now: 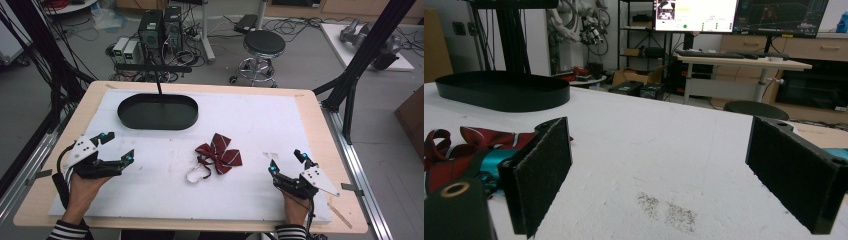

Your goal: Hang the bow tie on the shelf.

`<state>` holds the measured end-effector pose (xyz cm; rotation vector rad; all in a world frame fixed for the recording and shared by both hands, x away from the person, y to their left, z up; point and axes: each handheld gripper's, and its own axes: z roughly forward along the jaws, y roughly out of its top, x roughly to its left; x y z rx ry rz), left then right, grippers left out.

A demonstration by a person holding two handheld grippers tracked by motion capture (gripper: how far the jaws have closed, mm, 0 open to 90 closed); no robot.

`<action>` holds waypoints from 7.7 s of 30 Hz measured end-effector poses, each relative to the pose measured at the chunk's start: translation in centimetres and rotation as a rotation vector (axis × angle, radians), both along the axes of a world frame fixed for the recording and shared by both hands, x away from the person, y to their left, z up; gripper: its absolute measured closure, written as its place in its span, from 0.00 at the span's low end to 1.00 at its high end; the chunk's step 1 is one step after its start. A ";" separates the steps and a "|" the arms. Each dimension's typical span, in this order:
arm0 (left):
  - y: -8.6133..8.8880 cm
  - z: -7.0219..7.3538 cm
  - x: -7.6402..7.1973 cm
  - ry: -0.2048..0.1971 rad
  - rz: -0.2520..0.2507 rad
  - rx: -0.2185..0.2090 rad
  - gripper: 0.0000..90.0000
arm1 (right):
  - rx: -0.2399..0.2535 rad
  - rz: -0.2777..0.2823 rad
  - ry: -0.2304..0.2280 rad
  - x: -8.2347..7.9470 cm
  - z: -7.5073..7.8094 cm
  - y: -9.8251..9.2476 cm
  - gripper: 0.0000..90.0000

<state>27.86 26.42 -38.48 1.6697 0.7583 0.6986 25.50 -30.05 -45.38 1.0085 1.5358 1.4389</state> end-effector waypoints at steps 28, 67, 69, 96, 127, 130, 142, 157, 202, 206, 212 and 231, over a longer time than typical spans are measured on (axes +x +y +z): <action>-9.2 1.6 1.5 0.237 -0.161 0.243 0.12 | 0.012 0.001 0.004 0.0 0.0 -0.1 0.11; -17.0 -2.4 4.3 0.510 -0.261 0.497 0.30 | 0.020 0.002 0.001 0.0 0.0 -0.2 0.12; -17.2 -2.5 4.4 0.518 -0.266 0.509 0.30 | 0.020 0.002 0.001 0.0 0.0 -0.2 0.11; -18.8 -3.0 4.8 0.607 -0.286 0.627 0.64 | 0.022 0.003 0.002 0.0 0.0 -0.2 0.11; -20.1 -2.7 4.5 0.615 -0.299 0.686 0.97 | 0.022 0.000 -0.002 0.0 0.0 -0.2 0.11; -19.9 -2.5 4.5 0.602 -0.293 0.677 0.97 | 0.022 0.000 -0.002 0.0 0.0 -0.2 0.11; -18.2 -1.3 4.9 0.564 -0.283 0.540 0.97 | 0.022 0.000 -0.003 0.0 0.0 -0.2 0.11; -15.2 1.2 5.8 0.472 -0.272 0.357 0.97 | 0.020 0.000 -0.005 0.0 0.0 -0.2 0.11; -8.8 8.9 12.0 0.097 -0.051 0.028 0.97 | 0.023 -0.004 -0.007 -0.1 0.0 -0.2 0.11; -8.5 9.5 13.0 0.086 -0.020 0.018 0.97 | 0.025 -0.004 -0.006 -0.1 -0.1 -0.2 0.11; -8.0 10.4 14.4 0.070 0.009 0.008 0.97 | 0.024 -0.007 -0.009 -0.1 -0.1 -0.2 0.11; -7.0 10.6 18.1 0.035 0.080 0.018 0.97 | 0.028 -0.004 -0.009 -0.1 -0.1 -0.2 0.11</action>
